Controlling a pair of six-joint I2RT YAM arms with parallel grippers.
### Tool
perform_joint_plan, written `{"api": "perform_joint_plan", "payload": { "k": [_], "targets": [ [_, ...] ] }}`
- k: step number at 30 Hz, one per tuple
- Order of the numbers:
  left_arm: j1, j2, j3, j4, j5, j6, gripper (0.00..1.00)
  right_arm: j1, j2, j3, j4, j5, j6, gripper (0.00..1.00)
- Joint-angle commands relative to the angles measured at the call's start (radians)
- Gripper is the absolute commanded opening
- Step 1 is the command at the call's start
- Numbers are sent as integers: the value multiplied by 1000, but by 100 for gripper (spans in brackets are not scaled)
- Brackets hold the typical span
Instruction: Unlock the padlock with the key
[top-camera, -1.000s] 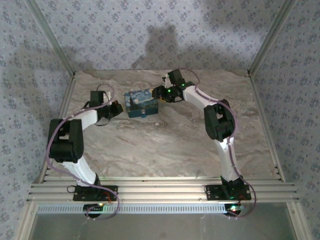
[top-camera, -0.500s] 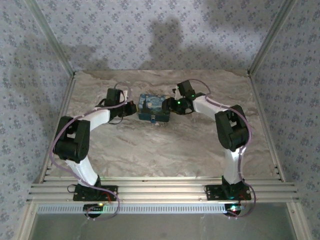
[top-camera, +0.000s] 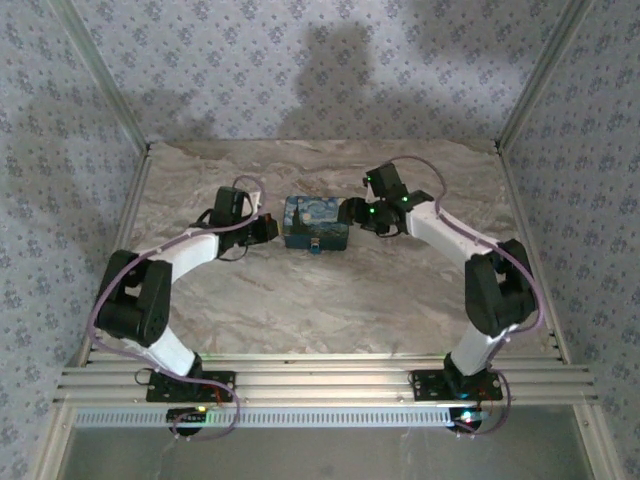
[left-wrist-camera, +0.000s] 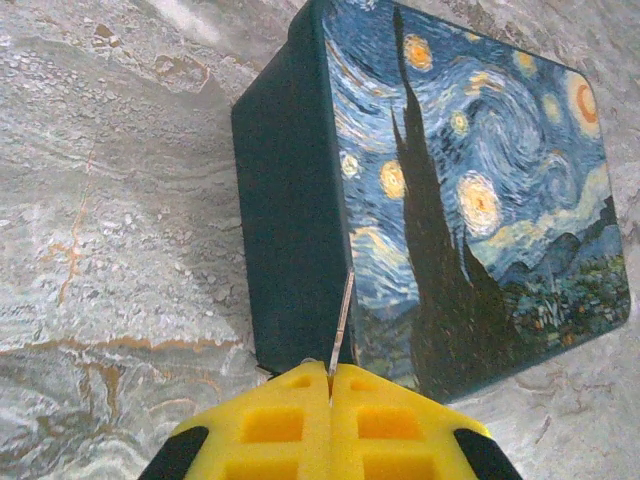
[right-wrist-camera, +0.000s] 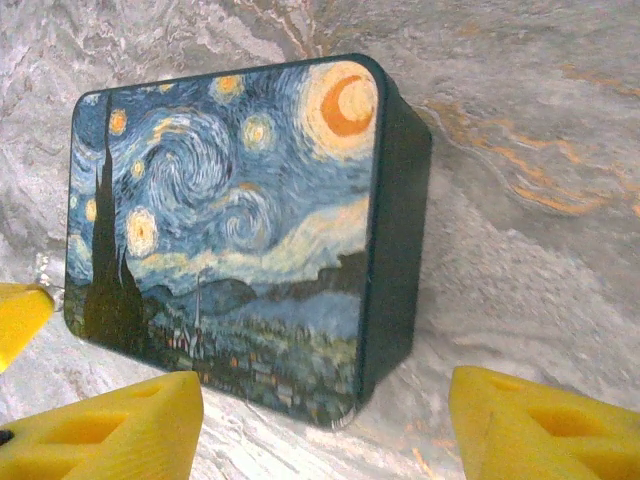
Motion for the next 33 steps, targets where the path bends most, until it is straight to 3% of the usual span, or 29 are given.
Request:
{"api": "perform_joint_plan", "payload": {
  "k": [1, 6, 9, 12, 17, 24, 33],
  "targets": [
    [2, -68, -14, -43, -16, 44, 0, 76, -77, -91, -28, 152, 37, 65],
    [22, -145, -43, -103, -37, 61, 0, 233, -90, -145, 20, 312, 99, 60],
    [27, -205, -101, -27, 53, 57, 0, 311, -32, -134, 53, 375, 120, 59],
    [26, -218, -90, -87, 103, 56, 0, 350, 50, -111, 95, 403, 158, 58],
    [18, -266, -130, -114, 160, 52, 0, 360, 188, -55, 133, 398, 216, 55],
    [4, -339, -196, -101, 169, 60, 0, 336, 251, -30, 236, 377, 223, 54],
    [4, -353, -247, -58, 198, 73, 0, 332, 305, 51, 180, 447, 212, 57]
  ]
}}
